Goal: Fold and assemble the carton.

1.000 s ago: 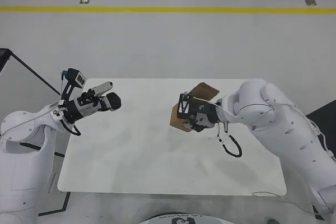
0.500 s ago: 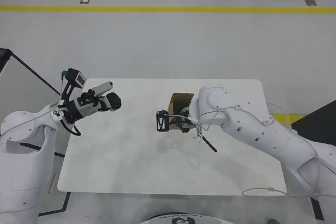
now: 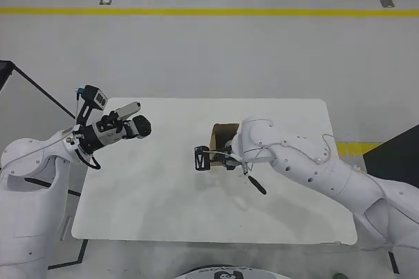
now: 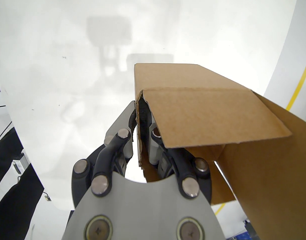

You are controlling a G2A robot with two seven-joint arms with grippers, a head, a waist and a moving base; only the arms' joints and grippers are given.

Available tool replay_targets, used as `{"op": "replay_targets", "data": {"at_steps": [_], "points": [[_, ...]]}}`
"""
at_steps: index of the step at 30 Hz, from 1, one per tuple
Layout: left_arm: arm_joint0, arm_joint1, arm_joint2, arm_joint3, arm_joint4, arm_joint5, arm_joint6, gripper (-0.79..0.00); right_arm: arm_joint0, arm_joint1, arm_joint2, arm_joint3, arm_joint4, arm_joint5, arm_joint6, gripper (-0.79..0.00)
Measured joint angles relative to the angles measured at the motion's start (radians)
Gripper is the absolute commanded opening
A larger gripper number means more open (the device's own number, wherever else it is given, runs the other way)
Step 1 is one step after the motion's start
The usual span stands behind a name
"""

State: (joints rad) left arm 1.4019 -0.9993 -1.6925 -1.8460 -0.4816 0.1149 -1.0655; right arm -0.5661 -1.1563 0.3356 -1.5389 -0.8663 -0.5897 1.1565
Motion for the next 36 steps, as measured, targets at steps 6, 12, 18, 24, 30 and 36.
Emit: {"op": "replay_targets", "data": {"at_steps": [6, 12, 18, 24, 30, 36], "points": [[0.000, 0.000, 0.000, 0.000, 0.000, 0.000, 0.000, 0.000, 0.003, -0.032, -0.033, 0.047, -0.020, -0.001, -0.025, -0.785], [0.000, 0.000, 0.000, 0.000, 0.000, 0.000, 0.000, 0.000, 0.002, -0.031, -0.033, 0.046, -0.020, -0.001, -0.025, -0.785], [0.000, 0.000, 0.000, 0.000, 0.000, 0.000, 0.000, 0.000, -0.026, -0.034, -0.038, 0.060, -0.085, -0.004, -0.077, -0.785], [0.000, 0.000, 0.000, 0.000, 0.000, 0.000, 0.000, 0.000, -0.039, -0.050, -0.050, 0.089, -0.128, -0.001, -0.079, -0.785], [0.000, 0.000, 0.000, 0.000, 0.000, 0.000, 0.000, 0.000, -0.046, -0.070, -0.057, 0.123, -0.138, -0.003, -0.078, -0.785], [0.000, 0.000, 0.000, 0.000, 0.000, 0.000, 0.000, 0.000, -0.055, -0.086, -0.058, 0.153, -0.148, -0.001, -0.078, -0.785]]}}
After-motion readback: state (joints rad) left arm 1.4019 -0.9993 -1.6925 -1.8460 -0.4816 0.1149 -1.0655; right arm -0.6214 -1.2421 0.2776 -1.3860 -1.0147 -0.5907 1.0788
